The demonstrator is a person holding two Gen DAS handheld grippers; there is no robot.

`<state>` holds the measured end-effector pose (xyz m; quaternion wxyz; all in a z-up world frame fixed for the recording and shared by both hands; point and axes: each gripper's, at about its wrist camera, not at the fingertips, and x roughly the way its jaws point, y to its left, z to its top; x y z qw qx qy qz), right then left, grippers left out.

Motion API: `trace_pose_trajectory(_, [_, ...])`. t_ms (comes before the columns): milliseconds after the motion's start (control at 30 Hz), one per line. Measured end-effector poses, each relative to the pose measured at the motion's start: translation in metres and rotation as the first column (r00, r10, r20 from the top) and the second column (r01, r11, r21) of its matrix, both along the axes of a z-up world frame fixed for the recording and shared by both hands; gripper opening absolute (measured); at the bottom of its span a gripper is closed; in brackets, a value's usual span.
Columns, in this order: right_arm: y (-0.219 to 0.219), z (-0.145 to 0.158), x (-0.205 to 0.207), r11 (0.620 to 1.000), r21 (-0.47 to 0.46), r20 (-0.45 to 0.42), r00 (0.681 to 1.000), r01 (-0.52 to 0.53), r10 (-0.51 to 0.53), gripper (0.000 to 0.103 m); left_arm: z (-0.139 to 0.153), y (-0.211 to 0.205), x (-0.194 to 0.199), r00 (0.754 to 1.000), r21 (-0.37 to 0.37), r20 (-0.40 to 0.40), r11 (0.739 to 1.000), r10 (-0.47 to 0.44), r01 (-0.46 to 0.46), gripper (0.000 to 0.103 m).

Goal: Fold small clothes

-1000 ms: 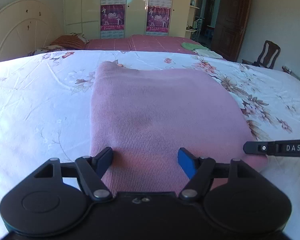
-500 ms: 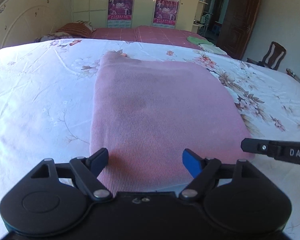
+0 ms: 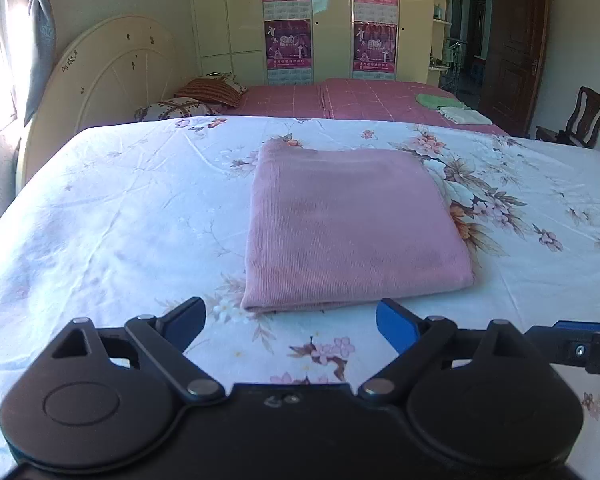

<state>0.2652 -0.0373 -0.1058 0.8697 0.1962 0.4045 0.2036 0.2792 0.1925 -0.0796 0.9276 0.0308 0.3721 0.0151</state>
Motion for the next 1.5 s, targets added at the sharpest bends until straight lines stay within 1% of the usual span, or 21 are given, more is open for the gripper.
trace_pose_trajectory(33, [-0.003, 0.003, -0.009, 1.0, 0.009, -0.001, 1.0, -0.007, 0.007, 0.071, 0.005, -0.002, -0.009, 1.0, -0.006, 0.002, 1.0, -0.002, 0.002, 0.092])
trace_pose_trajectory(100, [-0.009, 0.012, -0.027, 0.999, 0.023, 0.009, 1.0, -0.024, 0.024, 0.071, 0.016, -0.003, -0.029, 1.0, -0.066, -0.001, 0.998, 0.001, -0.001, 0.092])
trace_pose_trajectory(167, [-0.013, 0.022, -0.048, 0.999, 0.024, 0.029, 0.999, -0.04, 0.039, 0.071, 0.025, -0.006, -0.049, 0.999, -0.087, -0.01, 0.995, 0.042, -0.043, 0.092])
trace_pose_trajectory(200, [-0.015, 0.027, -0.059, 0.999, 0.018, 0.04, 0.998, -0.048, 0.048, 0.075, 0.029, -0.008, -0.059, 0.998, -0.083, 0.004, 0.995, 0.056, -0.056, 0.092])
trace_pose_trajectory(233, [-0.017, 0.033, -0.071, 0.999, 0.011, 0.053, 0.997, -0.052, 0.051, 0.079, 0.035, -0.011, -0.072, 0.996, -0.062, 0.029, 0.995, 0.079, -0.077, 0.092])
trace_pose_trajectory(267, [-0.02, 0.038, -0.081, 0.999, 0.004, 0.063, 0.997, -0.054, 0.053, 0.088, 0.039, -0.016, -0.083, 0.994, -0.031, 0.055, 0.995, 0.098, -0.096, 0.092])
trace_pose_trajectory(333, [-0.025, 0.051, -0.107, 0.997, -0.01, 0.091, 0.993, -0.075, 0.076, 0.09, 0.048, -0.024, -0.106, 0.99, 0.024, 0.099, 0.994, 0.104, -0.107, 0.092])
trace_pose_trajectory(400, [-0.03, 0.063, -0.131, 0.997, -0.027, 0.111, 0.991, -0.071, 0.074, 0.09, 0.056, -0.03, -0.126, 0.99, 0.039, 0.103, 0.994, 0.097, -0.101, 0.092])
trace_pose_trajectory(467, [-0.036, 0.076, -0.154, 0.998, -0.046, 0.141, 0.989, -0.047, 0.053, 0.092, 0.064, -0.032, -0.143, 0.992, 0.021, 0.087, 0.995, 0.094, -0.096, 0.092])
trace_pose_trajectory(567, [-0.039, 0.101, -0.19, 0.99, -0.136, 0.231, 0.973, 0.042, -0.01, 0.103, 0.075, -0.035, -0.167, 0.99, 0.013, 0.081, 0.993, 0.114, -0.115, 0.092])
trace_pose_trajectory(667, [-0.032, 0.124, -0.221, 0.961, -0.245, 0.324, 0.945, 0.128, -0.044, 0.103, 0.085, -0.041, -0.188, 0.987, 0.041, 0.098, 0.991, 0.125, -0.129, 0.092])
trace_pose_trajectory(733, [-0.025, 0.136, -0.238, 0.942, -0.289, 0.383, 0.922, 0.171, -0.05, 0.103, 0.092, -0.045, -0.201, 0.988, 0.048, 0.113, 0.992, 0.107, -0.113, 0.092])
trace_pose_trajectory(800, [-0.02, 0.143, -0.252, 0.93, -0.304, 0.419, 0.906, 0.205, -0.063, 0.103, 0.1, -0.048, -0.213, 0.986, 0.04, 0.129, 0.993, 0.102, -0.108, 0.092])
trace_pose_trajectory(900, [-0.015, 0.149, -0.267, 0.932, -0.288, 0.46, 0.885, 0.219, -0.066, 0.103, 0.111, -0.049, -0.229, 0.982, 0.024, 0.159, 0.994, 0.101, -0.106, 0.092])
trace_pose_trajectory(1000, [-0.014, 0.152, -0.273, 0.934, -0.272, 0.476, 0.876, 0.229, -0.076, 0.103, 0.118, -0.05, -0.237, 0.98, 0.02, 0.174, 0.994, 0.099, -0.104, 0.092])
trace_pose_trajectory(1200, [-0.013, 0.15, -0.279, 0.937, -0.259, 0.47, 0.878, 0.233, -0.089, 0.103, 0.12, -0.049, -0.247, 0.977, 0.05, 0.186, 0.992, 0.101, -0.112, 0.092])
trace_pose_trajectory(1500, [-0.014, 0.148, -0.282, 0.932, -0.268, 0.464, 0.88, 0.244, -0.097, 0.103, 0.122, -0.044, -0.255, 0.974, 0.039, 0.198, 0.992, 0.108, -0.118, 0.092])
